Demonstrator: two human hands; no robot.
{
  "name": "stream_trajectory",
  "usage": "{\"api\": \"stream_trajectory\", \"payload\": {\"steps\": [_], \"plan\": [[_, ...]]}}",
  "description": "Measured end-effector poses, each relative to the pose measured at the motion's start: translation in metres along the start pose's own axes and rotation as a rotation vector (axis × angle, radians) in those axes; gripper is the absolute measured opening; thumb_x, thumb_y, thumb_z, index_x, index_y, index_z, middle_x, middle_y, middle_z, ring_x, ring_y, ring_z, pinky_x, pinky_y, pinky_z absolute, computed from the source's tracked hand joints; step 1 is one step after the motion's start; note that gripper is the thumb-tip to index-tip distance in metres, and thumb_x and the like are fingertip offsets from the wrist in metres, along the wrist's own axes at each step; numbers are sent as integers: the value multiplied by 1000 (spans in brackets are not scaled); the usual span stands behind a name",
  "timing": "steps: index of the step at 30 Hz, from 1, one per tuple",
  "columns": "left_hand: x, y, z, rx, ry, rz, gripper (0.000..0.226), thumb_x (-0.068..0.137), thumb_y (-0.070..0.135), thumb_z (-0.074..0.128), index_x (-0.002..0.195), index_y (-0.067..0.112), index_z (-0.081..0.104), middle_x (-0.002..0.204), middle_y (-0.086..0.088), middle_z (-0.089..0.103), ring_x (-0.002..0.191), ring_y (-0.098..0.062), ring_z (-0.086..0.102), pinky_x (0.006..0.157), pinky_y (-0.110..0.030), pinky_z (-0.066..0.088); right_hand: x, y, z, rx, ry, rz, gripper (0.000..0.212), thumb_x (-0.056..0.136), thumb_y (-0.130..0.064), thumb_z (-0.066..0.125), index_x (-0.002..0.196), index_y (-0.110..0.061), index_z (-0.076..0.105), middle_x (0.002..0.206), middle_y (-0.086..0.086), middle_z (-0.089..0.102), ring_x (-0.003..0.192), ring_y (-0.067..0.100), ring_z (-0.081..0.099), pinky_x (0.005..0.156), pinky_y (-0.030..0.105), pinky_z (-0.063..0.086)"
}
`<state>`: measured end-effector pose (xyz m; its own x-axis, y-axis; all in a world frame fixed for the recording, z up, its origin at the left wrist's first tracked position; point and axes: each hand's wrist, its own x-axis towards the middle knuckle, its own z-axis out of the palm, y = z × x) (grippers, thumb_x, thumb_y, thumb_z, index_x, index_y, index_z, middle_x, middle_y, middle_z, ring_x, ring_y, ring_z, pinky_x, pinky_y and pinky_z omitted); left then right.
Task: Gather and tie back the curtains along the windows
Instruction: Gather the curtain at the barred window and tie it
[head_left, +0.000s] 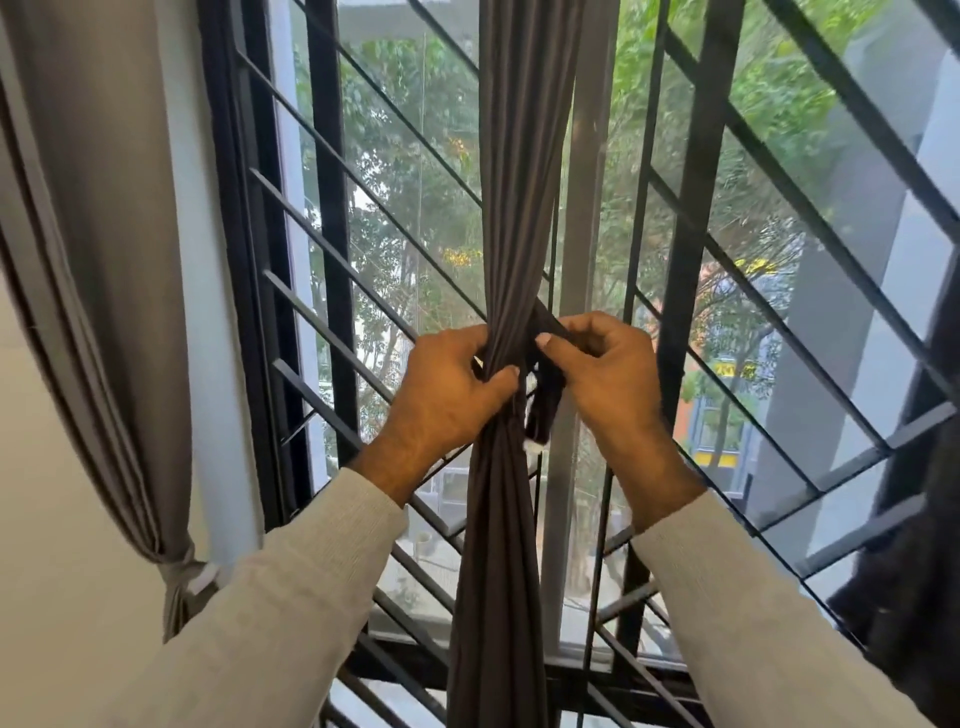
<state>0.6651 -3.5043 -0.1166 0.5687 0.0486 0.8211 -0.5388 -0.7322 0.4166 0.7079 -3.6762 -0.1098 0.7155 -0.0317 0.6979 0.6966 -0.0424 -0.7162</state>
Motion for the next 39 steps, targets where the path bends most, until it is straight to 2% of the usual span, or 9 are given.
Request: {"api": "stream_trajectory", "payload": {"steps": [4, 8, 16, 19, 22, 25, 29, 34, 39], "plan": [[-2, 7, 3, 19, -2, -13, 27, 85, 33, 73, 107, 19, 79, 84, 7, 76, 71, -11, 70, 70, -38, 63, 3, -8, -1, 145, -60, 29, 25, 99, 4, 65, 120, -7, 73, 105, 2, 80, 93, 9, 77, 82, 21, 60], [-12, 15, 10, 65, 47, 55, 16, 88, 22, 75, 103, 18, 75, 83, 6, 71, 67, -12, 63, 65, -32, 54, -6, -19, 3, 288, -235, 39, 26, 105, -22, 64, 120, -4, 75, 111, 9, 80, 104, 18, 77, 91, 27, 59], [-33, 15, 20, -154, 8, 43, 26, 96, 40, 76, 111, 20, 81, 95, 7, 78, 72, -13, 69, 68, -31, 55, 6, -24, -4, 316, -163, 133, 5, 95, -14, 77, 96, -10, 79, 86, 6, 79, 75, 19, 73, 71, 31, 58], [-40, 9, 10, -437, 285, -140, 33, 104, 31, 71, 82, 7, 79, 70, 1, 73, 56, -18, 63, 56, -29, 50, 6, -23, -10, 309, -159, 166, 7, 95, -16, 77, 97, -10, 80, 84, 5, 78, 70, 18, 71, 69, 31, 57], [-39, 0, -7, -176, 509, -181, 23, 95, 40, 81, 95, 21, 69, 86, 6, 68, 76, -13, 61, 69, -29, 51, 3, -24, -16, 330, -175, 190, 12, 95, -16, 77, 101, -7, 80, 85, 6, 78, 69, 18, 72, 65, 28, 58], [-22, 7, -23, -195, 141, -195, 36, 86, 45, 88, 110, 22, 73, 102, 10, 72, 91, -5, 66, 78, -22, 50, -1, -31, -17, 319, -189, 174, 15, 95, -13, 76, 105, -2, 79, 90, 11, 79, 72, 21, 73, 69, 29, 61], [-14, 23, -33, -169, 14, -61, 23, 89, 37, 84, 78, 18, 77, 60, 8, 61, 55, -4, 55, 59, -26, 43, -9, -36, -18, 190, -145, 39, 13, 94, -16, 79, 103, -7, 81, 95, 11, 81, 80, 23, 76, 77, 42, 64], [-21, 53, -35, 83, 110, 359, 11, 88, 19, 79, 88, 9, 74, 112, -3, 66, 95, -27, 60, 83, -43, 51, -35, -42, -21, 104, 43, -172, 30, 84, -13, 89, 106, -20, 70, 87, -6, 77, 78, 2, 73, 72, 18, 55], [-5, 64, -53, 269, -18, 602, 11, 86, 17, 74, 85, 8, 68, 112, -4, 69, 96, -30, 56, 84, -50, 47, -50, -40, -39, 277, -67, -220, 13, 104, -11, 65, 107, -14, 77, 94, -3, 81, 90, 13, 76, 82, 26, 58]]}}
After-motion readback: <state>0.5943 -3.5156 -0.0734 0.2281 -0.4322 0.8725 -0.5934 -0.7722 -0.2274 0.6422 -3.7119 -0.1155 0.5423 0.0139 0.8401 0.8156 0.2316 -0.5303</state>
